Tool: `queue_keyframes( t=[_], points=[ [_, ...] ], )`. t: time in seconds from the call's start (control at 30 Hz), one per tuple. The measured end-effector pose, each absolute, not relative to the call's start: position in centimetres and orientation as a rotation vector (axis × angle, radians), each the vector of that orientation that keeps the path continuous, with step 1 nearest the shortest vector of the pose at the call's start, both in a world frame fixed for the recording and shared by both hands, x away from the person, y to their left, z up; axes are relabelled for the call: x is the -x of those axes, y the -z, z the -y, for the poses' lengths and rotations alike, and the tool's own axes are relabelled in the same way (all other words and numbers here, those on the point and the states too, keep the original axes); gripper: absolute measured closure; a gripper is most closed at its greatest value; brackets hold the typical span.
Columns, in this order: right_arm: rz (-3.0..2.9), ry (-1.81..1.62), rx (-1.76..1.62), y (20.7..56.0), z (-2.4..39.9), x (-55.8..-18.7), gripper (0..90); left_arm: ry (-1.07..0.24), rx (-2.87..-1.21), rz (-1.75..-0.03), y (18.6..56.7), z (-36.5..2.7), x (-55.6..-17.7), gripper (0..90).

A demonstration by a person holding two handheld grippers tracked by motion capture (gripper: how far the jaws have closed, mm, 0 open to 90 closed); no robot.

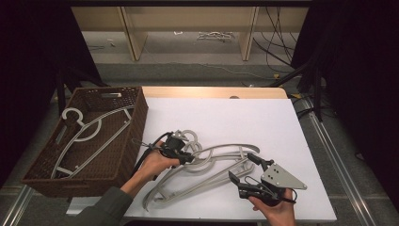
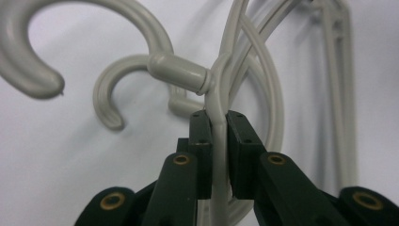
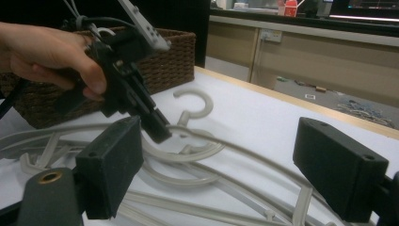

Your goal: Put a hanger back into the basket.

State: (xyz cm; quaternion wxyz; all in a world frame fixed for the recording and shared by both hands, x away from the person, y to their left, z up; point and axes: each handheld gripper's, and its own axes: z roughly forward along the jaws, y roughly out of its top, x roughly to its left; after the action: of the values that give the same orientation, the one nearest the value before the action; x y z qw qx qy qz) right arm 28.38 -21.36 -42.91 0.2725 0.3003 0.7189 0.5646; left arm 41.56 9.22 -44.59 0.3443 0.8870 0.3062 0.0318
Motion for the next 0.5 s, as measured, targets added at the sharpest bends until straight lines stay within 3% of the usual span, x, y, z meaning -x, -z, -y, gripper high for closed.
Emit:
queue_keyframes(
  t=[0.5],
  points=[
    [-1.922, -1.535, -0.803, 43.0, 21.3, -28.5, 17.5, -0.219, -2.120, -0.865, 40.3, -11.4, -41.6, 81.8]
  ],
)
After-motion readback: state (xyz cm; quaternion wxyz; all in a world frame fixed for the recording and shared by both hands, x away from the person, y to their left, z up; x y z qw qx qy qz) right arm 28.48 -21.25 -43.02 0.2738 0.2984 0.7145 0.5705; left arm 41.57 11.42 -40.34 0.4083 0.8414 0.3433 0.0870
